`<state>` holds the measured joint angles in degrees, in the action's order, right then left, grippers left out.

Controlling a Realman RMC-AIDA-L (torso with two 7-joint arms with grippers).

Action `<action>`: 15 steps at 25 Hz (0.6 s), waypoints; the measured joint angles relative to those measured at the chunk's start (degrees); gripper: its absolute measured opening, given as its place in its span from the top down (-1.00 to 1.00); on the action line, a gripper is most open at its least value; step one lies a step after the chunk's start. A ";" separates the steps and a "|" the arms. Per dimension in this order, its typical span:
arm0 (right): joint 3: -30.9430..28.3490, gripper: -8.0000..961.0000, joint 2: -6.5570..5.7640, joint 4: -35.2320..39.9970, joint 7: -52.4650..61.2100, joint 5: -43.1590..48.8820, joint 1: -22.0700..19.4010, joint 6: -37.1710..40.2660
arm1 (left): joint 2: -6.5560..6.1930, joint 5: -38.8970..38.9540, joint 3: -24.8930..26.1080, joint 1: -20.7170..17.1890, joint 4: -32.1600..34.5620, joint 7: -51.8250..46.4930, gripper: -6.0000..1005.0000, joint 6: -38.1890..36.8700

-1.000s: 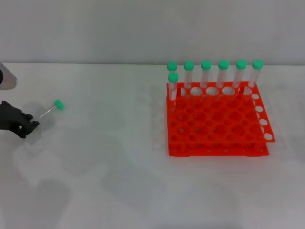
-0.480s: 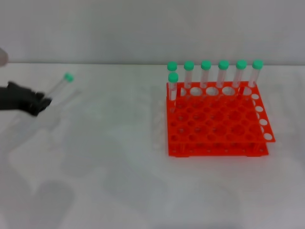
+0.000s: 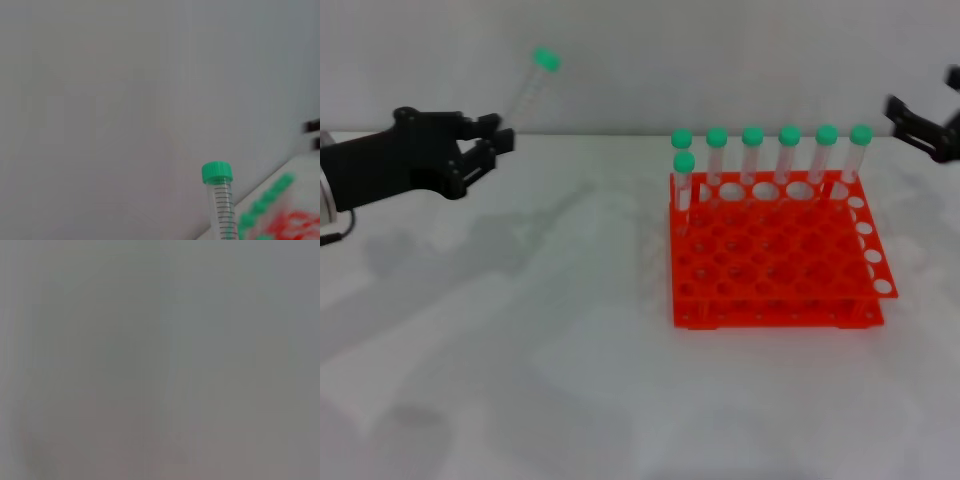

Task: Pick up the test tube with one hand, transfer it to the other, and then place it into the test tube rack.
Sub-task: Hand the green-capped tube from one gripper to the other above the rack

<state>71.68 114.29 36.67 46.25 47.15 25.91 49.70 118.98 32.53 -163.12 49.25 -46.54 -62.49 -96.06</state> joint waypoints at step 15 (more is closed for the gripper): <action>8.42 -0.59 -2.52 9.19 32.58 18.29 5.96 15.67 | 0.12 2.02 0.00 -3.18 10.76 13.14 0.61 -9.32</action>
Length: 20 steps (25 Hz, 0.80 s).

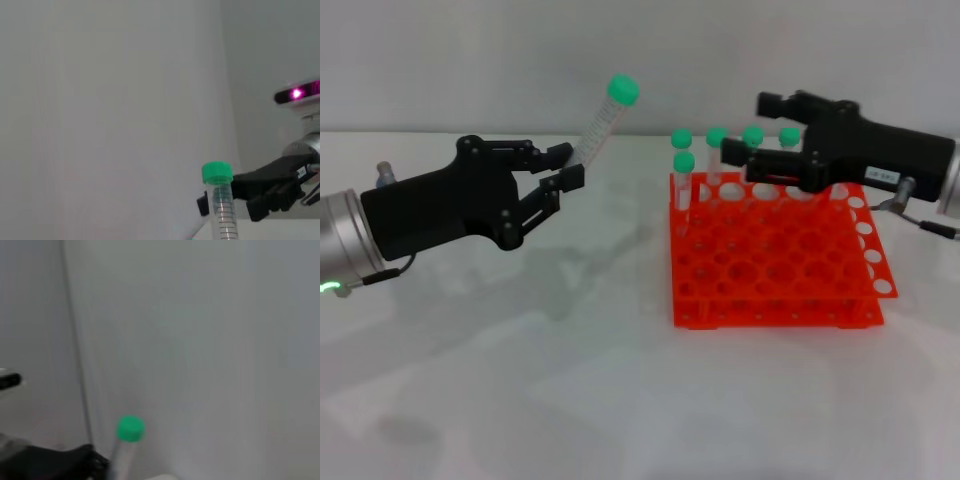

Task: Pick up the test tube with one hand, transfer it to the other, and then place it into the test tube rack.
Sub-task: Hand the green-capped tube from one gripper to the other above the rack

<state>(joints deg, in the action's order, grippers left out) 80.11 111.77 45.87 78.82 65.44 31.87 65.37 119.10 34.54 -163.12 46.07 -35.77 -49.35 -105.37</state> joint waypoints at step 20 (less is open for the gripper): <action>-0.44 -0.55 1.26 -3.59 3.67 -0.28 2.52 10.94 | 0.18 -2.70 0.00 0.01 6.56 4.68 0.61 1.03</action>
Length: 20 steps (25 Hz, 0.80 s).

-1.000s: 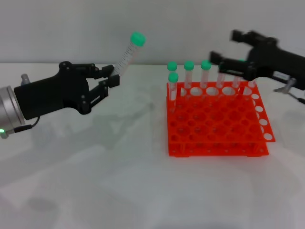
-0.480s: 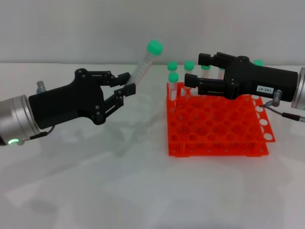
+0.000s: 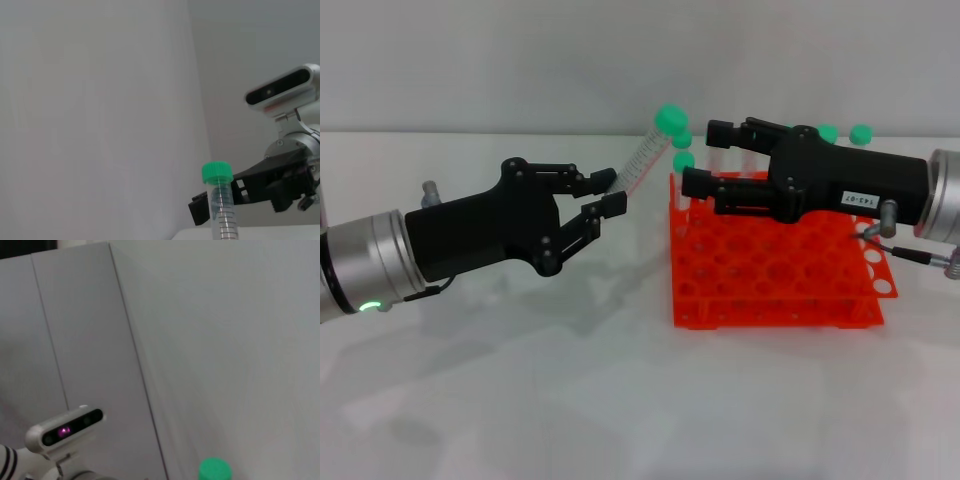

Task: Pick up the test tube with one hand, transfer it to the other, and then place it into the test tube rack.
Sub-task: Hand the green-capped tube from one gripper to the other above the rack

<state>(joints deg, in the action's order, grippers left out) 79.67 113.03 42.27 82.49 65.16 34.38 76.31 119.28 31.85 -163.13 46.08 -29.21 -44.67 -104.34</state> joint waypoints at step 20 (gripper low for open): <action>0.60 -0.52 2.28 -0.18 -2.58 0.45 1.98 0.16 | -0.03 -0.29 0.00 0.09 2.84 1.53 0.61 1.70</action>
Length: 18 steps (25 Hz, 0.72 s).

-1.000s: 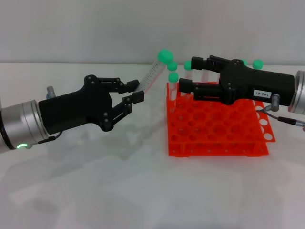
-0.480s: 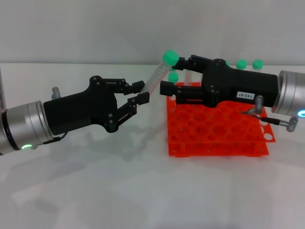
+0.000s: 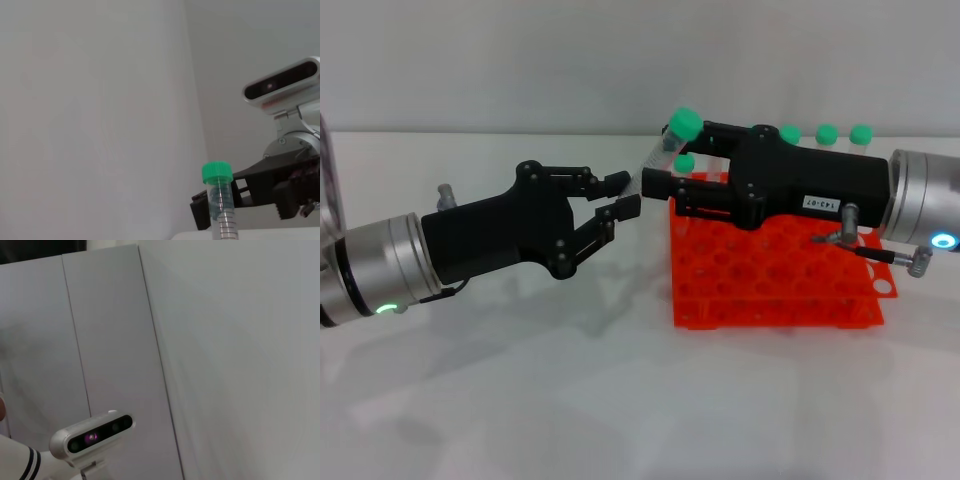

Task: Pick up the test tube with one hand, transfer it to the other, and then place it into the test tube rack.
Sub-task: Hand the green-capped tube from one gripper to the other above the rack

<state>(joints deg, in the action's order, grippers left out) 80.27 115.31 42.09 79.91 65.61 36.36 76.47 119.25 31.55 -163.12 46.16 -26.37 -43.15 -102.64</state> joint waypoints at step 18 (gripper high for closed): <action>1.56 0.07 0.65 -0.48 -0.71 -0.44 1.09 -1.61 | -0.10 -0.63 0.00 0.42 1.41 0.54 0.61 1.20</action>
<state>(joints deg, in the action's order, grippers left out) 81.83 115.95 41.62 79.21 65.17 37.45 74.85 119.15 30.92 -163.12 46.59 -24.96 -42.61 -101.44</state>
